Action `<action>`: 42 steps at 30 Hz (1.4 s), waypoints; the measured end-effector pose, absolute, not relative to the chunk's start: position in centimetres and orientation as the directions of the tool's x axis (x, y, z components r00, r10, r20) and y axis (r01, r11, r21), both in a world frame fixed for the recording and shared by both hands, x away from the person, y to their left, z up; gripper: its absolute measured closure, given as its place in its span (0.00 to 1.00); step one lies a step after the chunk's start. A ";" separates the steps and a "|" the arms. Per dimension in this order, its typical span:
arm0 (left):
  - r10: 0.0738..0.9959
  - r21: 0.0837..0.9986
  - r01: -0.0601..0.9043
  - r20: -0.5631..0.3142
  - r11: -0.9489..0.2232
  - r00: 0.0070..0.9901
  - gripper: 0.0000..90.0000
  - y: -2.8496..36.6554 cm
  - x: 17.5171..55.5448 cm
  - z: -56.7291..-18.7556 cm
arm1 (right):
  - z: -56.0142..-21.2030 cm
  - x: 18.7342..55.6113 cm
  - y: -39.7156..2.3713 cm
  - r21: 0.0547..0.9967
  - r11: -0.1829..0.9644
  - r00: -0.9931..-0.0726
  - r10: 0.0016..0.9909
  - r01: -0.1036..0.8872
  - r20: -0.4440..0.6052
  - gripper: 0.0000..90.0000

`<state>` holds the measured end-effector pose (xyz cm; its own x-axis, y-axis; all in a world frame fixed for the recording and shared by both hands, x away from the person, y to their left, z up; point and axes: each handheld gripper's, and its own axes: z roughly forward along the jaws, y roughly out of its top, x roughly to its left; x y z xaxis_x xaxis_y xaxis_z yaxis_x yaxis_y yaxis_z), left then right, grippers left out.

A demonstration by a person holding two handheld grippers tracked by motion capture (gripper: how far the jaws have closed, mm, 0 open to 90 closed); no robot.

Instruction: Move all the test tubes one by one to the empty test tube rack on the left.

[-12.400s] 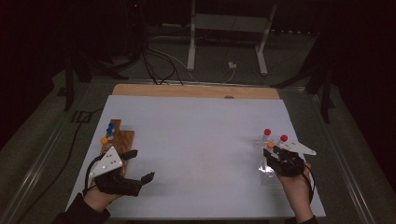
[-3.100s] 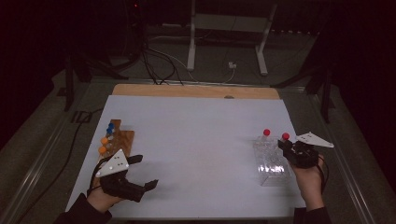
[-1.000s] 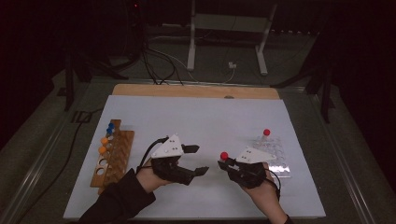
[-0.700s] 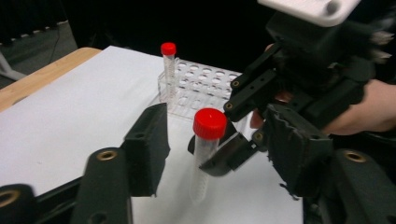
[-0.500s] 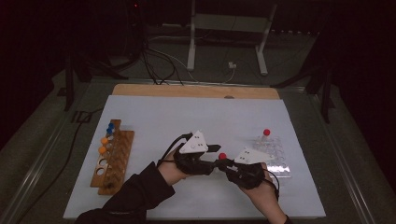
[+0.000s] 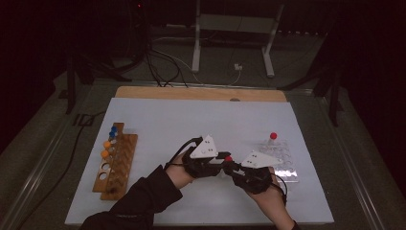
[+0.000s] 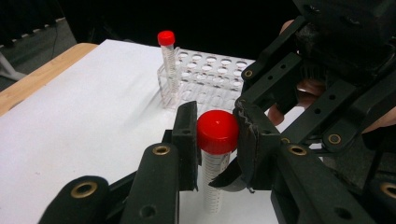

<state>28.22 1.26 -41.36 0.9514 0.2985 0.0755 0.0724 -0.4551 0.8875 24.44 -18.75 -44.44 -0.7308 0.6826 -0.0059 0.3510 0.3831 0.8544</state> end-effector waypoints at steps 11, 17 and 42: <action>0.349 0.888 0.090 0.082 -0.450 0.933 0.80 3.6 28.7 -39.8 | -43.7 24.3 -20.9 0.893 0.307 -0.691 0.723 0.330 0.007 0.46; 0.385 0.889 0.108 0.081 -0.445 0.919 0.80 5.5 28.7 -38.8 | -43.5 24.3 -21.9 0.906 0.259 -0.641 0.767 0.335 0.018 0.21; 0.599 0.894 0.189 0.104 -0.406 0.794 0.80 17.4 27.4 -35.9 | -43.4 24.3 -22.4 0.916 0.227 -0.629 0.777 0.332 0.036 0.00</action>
